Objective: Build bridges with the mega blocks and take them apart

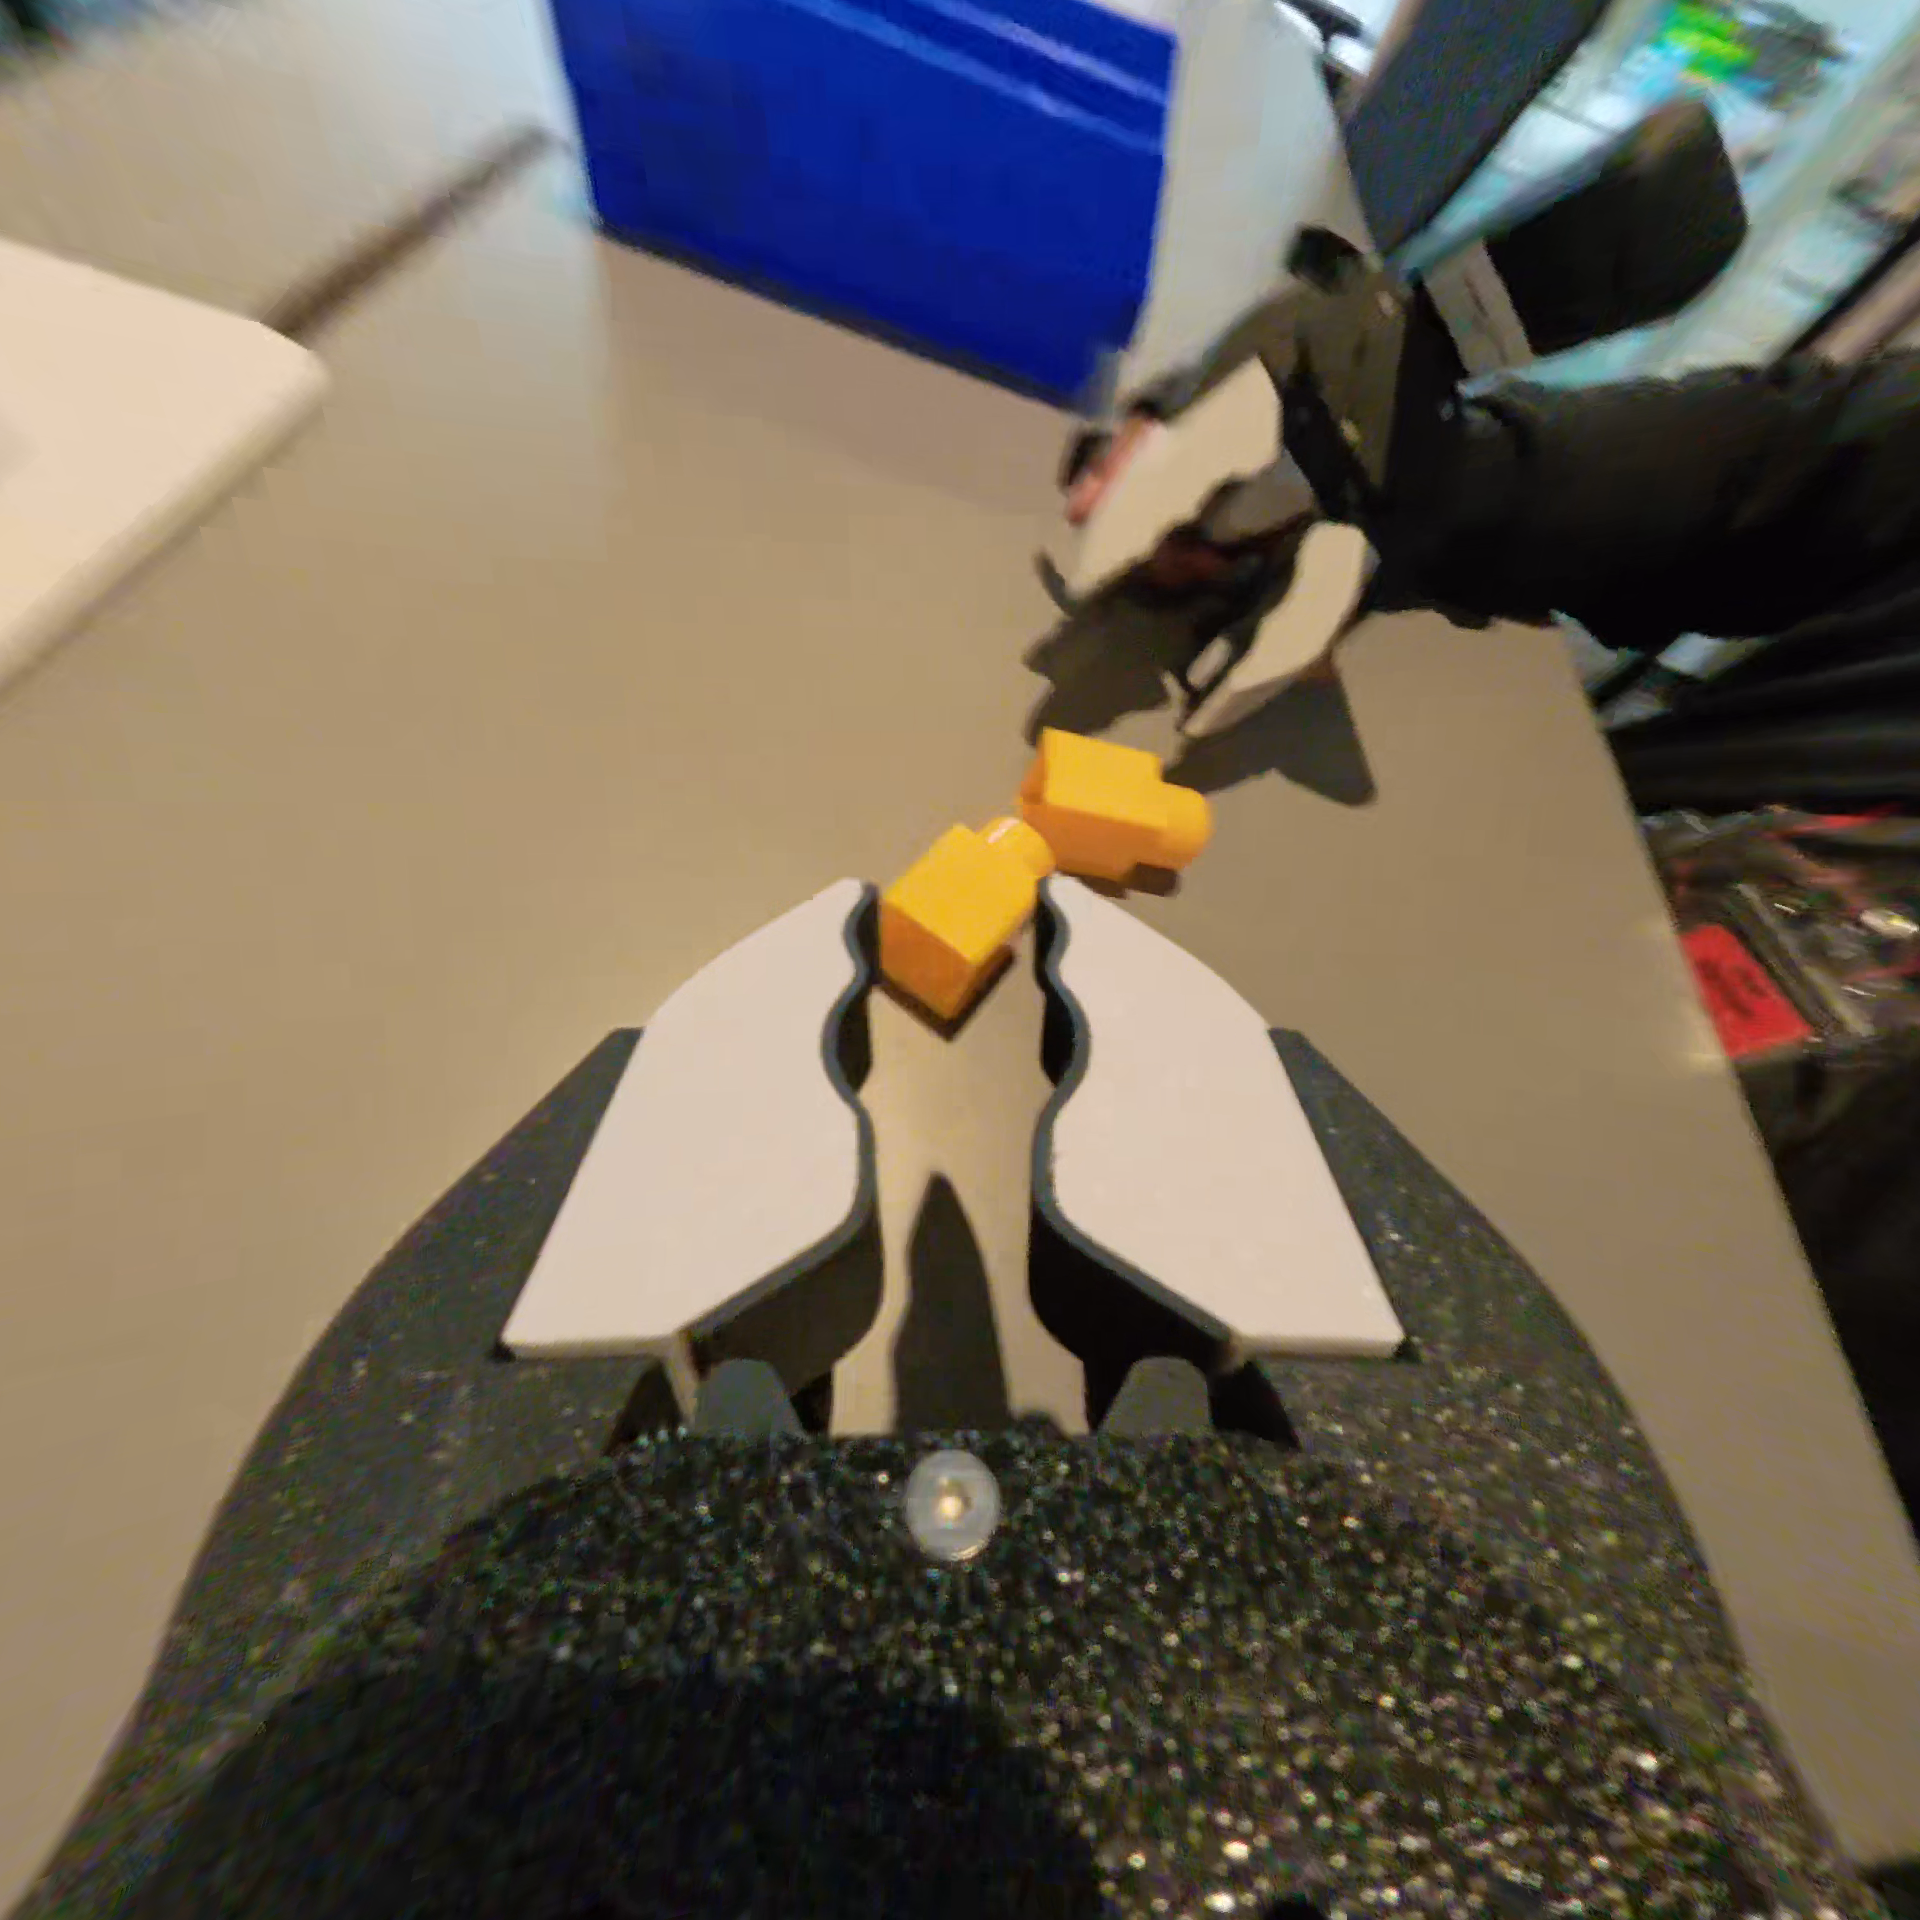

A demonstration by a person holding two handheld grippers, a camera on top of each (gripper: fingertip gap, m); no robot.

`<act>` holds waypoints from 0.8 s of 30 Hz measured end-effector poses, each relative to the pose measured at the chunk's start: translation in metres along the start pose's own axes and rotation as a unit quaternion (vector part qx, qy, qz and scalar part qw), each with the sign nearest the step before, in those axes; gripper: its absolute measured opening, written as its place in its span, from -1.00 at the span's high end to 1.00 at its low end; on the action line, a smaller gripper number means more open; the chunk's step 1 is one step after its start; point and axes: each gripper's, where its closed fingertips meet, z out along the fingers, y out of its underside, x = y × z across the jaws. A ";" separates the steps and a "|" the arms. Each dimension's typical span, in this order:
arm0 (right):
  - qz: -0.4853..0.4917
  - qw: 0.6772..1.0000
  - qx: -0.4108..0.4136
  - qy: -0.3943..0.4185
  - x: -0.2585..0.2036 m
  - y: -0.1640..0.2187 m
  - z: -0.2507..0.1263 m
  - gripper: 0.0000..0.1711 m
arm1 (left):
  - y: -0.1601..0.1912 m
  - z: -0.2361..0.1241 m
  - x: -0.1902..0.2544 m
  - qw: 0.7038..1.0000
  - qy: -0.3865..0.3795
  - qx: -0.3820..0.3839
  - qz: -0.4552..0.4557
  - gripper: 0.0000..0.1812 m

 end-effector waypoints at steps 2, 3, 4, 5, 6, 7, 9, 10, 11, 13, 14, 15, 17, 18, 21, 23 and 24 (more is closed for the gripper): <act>0.000 1.000 -0.001 0.001 0.000 0.000 0.000 0.38 | -0.019 -0.044 -0.019 0.993 -0.102 0.040 0.033 0.61; 0.000 1.000 -0.002 0.001 0.000 0.000 0.001 0.38 | -0.029 -0.073 -0.027 0.983 -0.162 0.067 0.054 0.61; -0.001 1.000 -0.002 0.002 0.000 0.000 0.001 0.38 | -0.037 -0.108 -0.037 0.966 -0.233 0.093 0.069 0.61; -0.001 1.000 -0.003 0.003 0.000 0.000 0.001 0.38 | -0.041 -0.148 -0.047 0.940 -0.311 0.114 0.076 0.62; -0.001 1.000 -0.003 0.003 0.001 0.001 0.001 0.38 | -0.039 -0.191 -0.056 0.907 -0.392 0.131 0.075 0.62; -0.001 1.000 -0.004 0.004 0.001 0.001 0.001 0.38 | -0.032 -0.234 -0.061 0.871 -0.464 0.145 0.069 0.62; -0.001 1.000 -0.005 0.006 0.001 0.001 0.001 0.39 | -0.003 -0.312 -0.063 0.801 -0.575 0.163 0.038 0.62; -0.001 1.000 -0.005 0.007 0.002 0.001 0.002 0.39 | 0.018 -0.346 -0.064 0.769 -0.618 0.164 0.007 0.63; -0.001 1.000 -0.006 0.008 0.002 0.001 0.002 0.39 | 0.044 -0.374 -0.067 0.744 -0.648 0.159 -0.036 0.63; -0.002 1.000 -0.009 0.011 0.003 0.002 0.003 0.40 | 0.098 -0.398 -0.080 0.728 -0.659 0.126 -0.140 0.69; -0.002 1.000 -0.010 0.012 0.003 0.002 0.003 0.40 | 0.121 -0.395 -0.088 0.739 -0.641 0.098 -0.184 0.73; -0.002 1.000 -0.012 0.013 0.003 0.002 0.004 0.41 | 0.138 -0.387 -0.095 0.752 -0.620 0.064 -0.214 0.77; -0.003 1.000 -0.015 0.013 0.003 0.003 0.004 0.41 | 0.152 -0.372 -0.110 0.764 -0.609 -0.002 -0.214 0.82; -0.004 1.000 -0.016 0.013 0.003 0.003 0.005 0.41 | 0.154 -0.366 -0.118 0.767 -0.609 -0.029 -0.202 0.82; -0.008 1.000 -0.017 0.014 0.002 0.003 0.004 0.41 | 0.161 -0.360 -0.140 0.755 -0.621 -0.092 -0.187 0.77; -0.013 1.000 -0.018 0.014 0.001 0.003 0.004 0.41 | 0.168 -0.352 -0.148 0.756 -0.613 -0.106 -0.203 0.75; -0.016 1.000 -0.019 0.013 0.000 0.004 0.004 0.41 | 0.171 -0.348 -0.149 0.757 -0.608 -0.110 -0.211 0.75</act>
